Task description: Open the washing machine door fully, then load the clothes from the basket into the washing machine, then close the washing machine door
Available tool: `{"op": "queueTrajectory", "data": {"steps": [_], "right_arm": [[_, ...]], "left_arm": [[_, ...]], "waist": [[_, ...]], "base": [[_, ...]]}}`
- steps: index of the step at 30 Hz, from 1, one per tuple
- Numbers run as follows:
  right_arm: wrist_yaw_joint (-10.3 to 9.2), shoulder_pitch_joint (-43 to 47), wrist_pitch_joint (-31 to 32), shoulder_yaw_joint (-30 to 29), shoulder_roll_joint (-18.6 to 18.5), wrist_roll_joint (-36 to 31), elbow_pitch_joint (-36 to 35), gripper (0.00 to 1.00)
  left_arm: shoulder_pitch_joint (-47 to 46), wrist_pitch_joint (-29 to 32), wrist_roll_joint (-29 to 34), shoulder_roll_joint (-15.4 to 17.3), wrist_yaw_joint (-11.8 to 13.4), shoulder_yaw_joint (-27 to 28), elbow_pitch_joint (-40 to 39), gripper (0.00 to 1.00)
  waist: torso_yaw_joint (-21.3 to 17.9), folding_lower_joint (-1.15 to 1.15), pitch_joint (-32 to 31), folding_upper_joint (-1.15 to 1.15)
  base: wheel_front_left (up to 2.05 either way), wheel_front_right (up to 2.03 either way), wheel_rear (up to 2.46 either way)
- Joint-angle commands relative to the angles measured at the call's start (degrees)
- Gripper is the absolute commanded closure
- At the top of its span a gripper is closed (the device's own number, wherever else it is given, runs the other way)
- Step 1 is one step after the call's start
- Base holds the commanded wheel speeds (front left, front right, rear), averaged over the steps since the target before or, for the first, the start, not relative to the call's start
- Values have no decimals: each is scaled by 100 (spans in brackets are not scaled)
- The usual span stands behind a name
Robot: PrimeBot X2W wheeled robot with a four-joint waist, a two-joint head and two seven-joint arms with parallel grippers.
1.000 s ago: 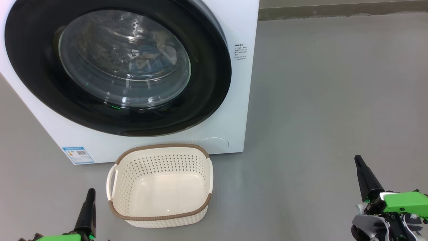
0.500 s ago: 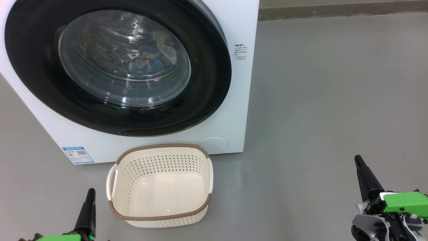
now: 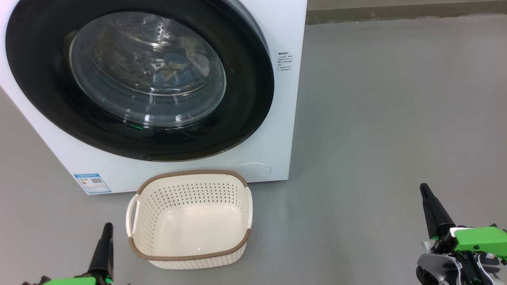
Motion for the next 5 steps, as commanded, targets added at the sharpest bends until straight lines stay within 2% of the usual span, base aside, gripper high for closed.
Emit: {"op": "queueTrajectory", "data": {"steps": [1, 5], "right_arm": [[18, -82, 28, 100, -41, 9, -173, 100], [18, -82, 28, 100, -41, 9, -172, 100]], "left_arm": [[-242, 16, -47, 53, -40, 183, -177, 100], [-242, 16, -47, 53, -40, 183, -177, 100]], "waist": [[0, 0, 0, 0], [0, 0, 0, 0]], "base": [[0, 0, 0], [0, 0, 0]]}}
